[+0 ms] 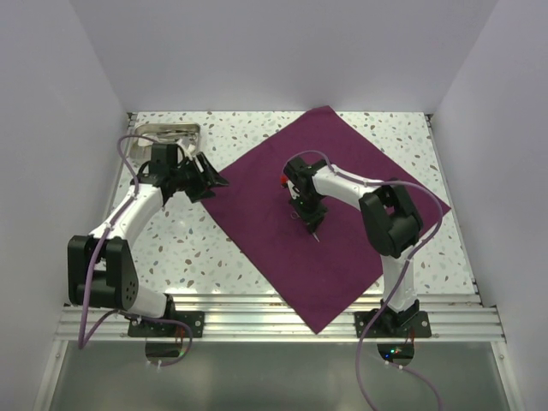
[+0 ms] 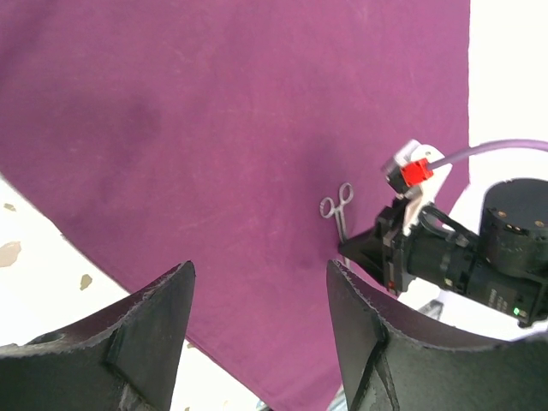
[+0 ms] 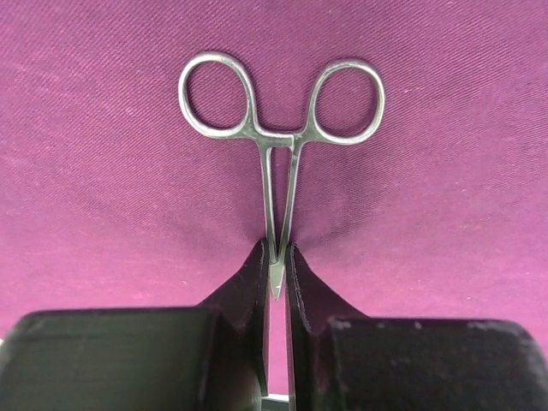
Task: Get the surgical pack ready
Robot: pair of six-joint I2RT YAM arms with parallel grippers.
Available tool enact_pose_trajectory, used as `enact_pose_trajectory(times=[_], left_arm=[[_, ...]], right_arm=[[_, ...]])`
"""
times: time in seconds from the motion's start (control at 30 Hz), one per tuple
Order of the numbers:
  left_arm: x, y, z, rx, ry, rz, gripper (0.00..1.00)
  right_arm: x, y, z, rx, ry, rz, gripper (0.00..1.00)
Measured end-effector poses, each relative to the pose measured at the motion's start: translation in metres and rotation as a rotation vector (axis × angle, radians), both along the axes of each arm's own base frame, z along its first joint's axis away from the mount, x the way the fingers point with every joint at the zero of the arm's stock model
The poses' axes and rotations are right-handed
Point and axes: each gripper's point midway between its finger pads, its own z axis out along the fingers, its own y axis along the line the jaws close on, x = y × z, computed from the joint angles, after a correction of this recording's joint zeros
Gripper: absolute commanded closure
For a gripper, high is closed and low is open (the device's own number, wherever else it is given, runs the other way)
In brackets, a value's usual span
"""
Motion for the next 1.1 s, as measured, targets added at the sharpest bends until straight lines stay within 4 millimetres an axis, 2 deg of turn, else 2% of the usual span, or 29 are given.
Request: enact_pose_trajectory(times=[0.2,0.3,0.4,0.53,0.8,1.0,1.1], left_arm=[[0.000,-0.014,0.005,-0.081,-0.021,-0.060,0.31],[-0.002,-0.024,0.004,-0.132,-0.020,-0.092,0.31],[-0.009,-0.038,-0.007,-0.186,0.017,-0.124,0.31],[-0.025,-0.066,-0.022,-0.260,0.076,-0.163,0.30],[-0.044,-0.134,-0.025,-0.369,0.123,-0.266,0.34],[-0.038,-0.152,-0.035,-0.393,0.176,-0.257,0.45],[-0.028,-0.157,-0.036,-0.410,0.184,-0.241,0.75]], right_arm=[[-0.005,0.011,0.007,0.064,0.022,-0.020,1.00],[-0.006,0.022,0.021,0.135,0.013,-0.025,1.00],[-0.006,0.034,0.041,0.217,-0.007,-0.033,1.00],[-0.007,0.051,0.061,0.318,-0.010,-0.048,1.00],[-0.008,0.073,0.080,0.439,0.009,-0.067,1.00],[-0.011,0.077,0.086,0.466,0.019,-0.069,1.00],[-0.011,0.078,0.089,0.475,0.016,-0.066,1.00]])
